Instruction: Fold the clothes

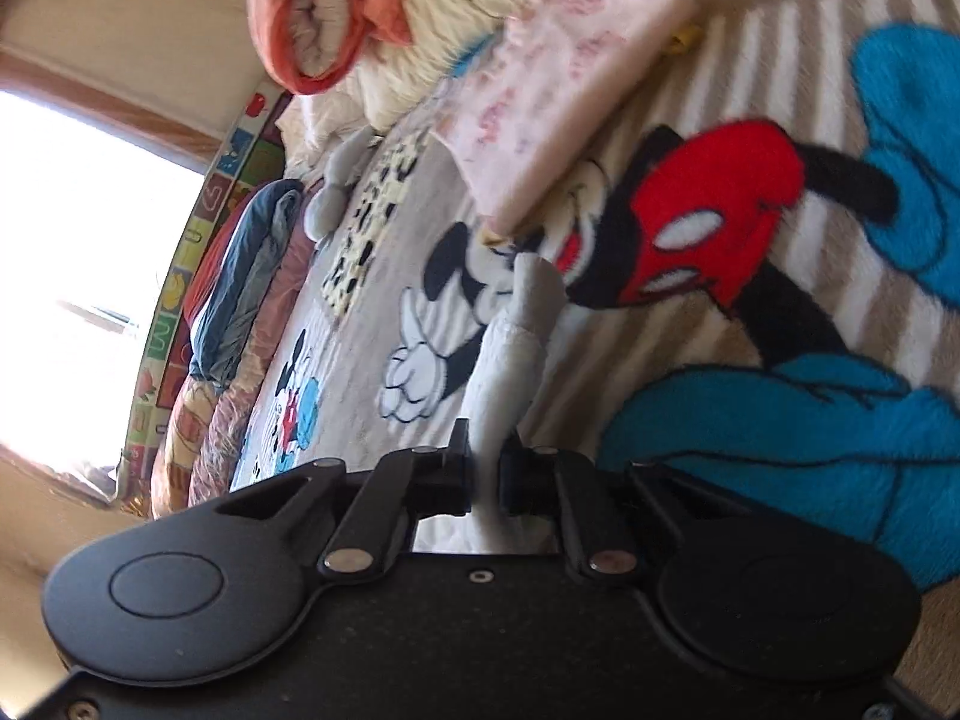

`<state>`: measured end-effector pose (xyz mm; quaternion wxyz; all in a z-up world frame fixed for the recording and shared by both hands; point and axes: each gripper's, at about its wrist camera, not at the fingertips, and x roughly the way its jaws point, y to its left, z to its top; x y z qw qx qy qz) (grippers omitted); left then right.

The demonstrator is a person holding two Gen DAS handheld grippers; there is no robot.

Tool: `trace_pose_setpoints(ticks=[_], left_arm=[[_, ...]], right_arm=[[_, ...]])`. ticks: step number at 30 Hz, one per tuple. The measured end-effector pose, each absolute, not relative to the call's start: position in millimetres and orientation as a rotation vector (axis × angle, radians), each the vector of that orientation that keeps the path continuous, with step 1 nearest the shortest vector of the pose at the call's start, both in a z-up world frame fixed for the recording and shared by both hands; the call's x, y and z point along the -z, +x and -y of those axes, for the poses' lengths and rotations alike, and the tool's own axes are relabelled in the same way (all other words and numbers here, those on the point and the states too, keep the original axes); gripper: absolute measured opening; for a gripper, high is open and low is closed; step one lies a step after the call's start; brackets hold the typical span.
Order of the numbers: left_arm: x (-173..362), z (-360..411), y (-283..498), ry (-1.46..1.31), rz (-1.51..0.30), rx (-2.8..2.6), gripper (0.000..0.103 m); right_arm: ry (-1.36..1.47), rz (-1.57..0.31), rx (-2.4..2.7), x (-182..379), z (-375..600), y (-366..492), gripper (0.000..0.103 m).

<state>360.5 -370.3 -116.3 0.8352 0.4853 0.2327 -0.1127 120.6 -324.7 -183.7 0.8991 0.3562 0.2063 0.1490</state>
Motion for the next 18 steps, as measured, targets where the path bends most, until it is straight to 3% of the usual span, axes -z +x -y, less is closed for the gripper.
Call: trace_pose_setpoints(ticks=[2, 5, 11, 18], left_arm=[[87, 350, 365, 0.916, -0.491, 0.244, 0.006], [42, 315, 371, 0.737, -0.484, 0.250, 0.006], [-15, 229, 360, 0.420, -0.456, 0.237, 0.006], [-32, 119, 352, 0.124, -0.453, 0.193, 0.006]], right_arm=[[0.745, -0.408, -0.334, 181, 324, 120, 0.033], [0.651, -0.374, -0.335, 166, 315, 116, 0.021], [0.448, -0.319, -0.373, 136, 285, 107, 0.020], [0.182, -0.331, -0.416, 119, 225, 111, 0.020]])
